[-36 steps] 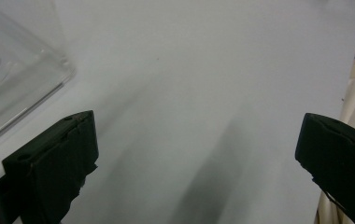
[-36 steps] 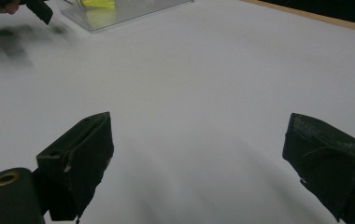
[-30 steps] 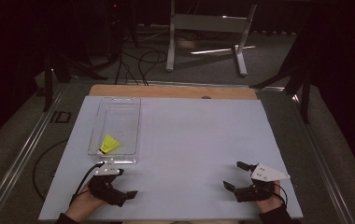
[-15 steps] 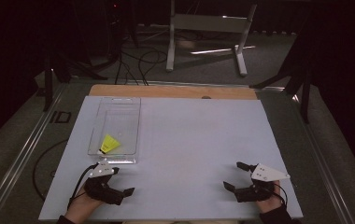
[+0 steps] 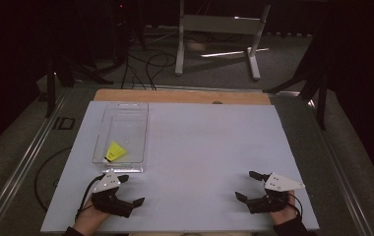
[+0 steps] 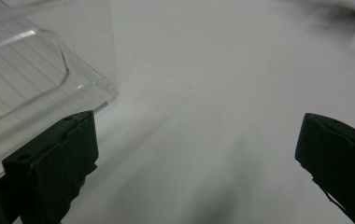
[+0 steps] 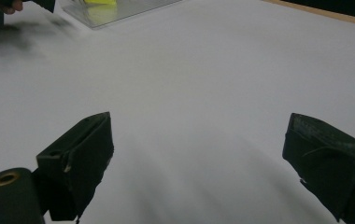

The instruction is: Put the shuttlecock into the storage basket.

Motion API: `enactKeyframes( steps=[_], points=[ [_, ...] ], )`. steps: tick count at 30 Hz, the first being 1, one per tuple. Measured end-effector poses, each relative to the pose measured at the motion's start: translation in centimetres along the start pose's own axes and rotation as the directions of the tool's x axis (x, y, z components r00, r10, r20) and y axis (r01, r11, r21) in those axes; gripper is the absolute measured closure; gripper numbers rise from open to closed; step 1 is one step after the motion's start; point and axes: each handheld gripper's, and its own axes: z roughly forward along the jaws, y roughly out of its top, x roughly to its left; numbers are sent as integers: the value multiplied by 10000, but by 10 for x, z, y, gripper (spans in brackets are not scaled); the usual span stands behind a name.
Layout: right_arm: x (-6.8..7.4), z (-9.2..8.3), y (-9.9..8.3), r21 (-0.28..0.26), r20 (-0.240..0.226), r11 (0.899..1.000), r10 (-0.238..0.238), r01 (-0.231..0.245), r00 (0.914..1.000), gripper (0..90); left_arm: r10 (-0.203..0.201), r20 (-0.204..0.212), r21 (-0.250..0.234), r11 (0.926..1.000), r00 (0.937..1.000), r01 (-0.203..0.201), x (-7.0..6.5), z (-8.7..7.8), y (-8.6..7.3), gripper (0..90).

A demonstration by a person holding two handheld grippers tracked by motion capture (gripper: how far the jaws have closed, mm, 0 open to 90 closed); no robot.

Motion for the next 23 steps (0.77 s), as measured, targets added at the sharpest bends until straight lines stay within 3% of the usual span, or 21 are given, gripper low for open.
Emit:
enactKeyframes(
  steps=[10, 23],
  points=[
    [0, 0, 0, 26, 47, 10000, 3, -3, 10000, 88, -114, -233, -22, 9999, 9997, 113, 2, -1, -1, 2],
    [-1, 1, 0, 32, 57, 10000, -7, 7, 10000, 88, -154, -219, -130, 9998, 9996, 151, 3, -2, 0, 2]
  ],
)
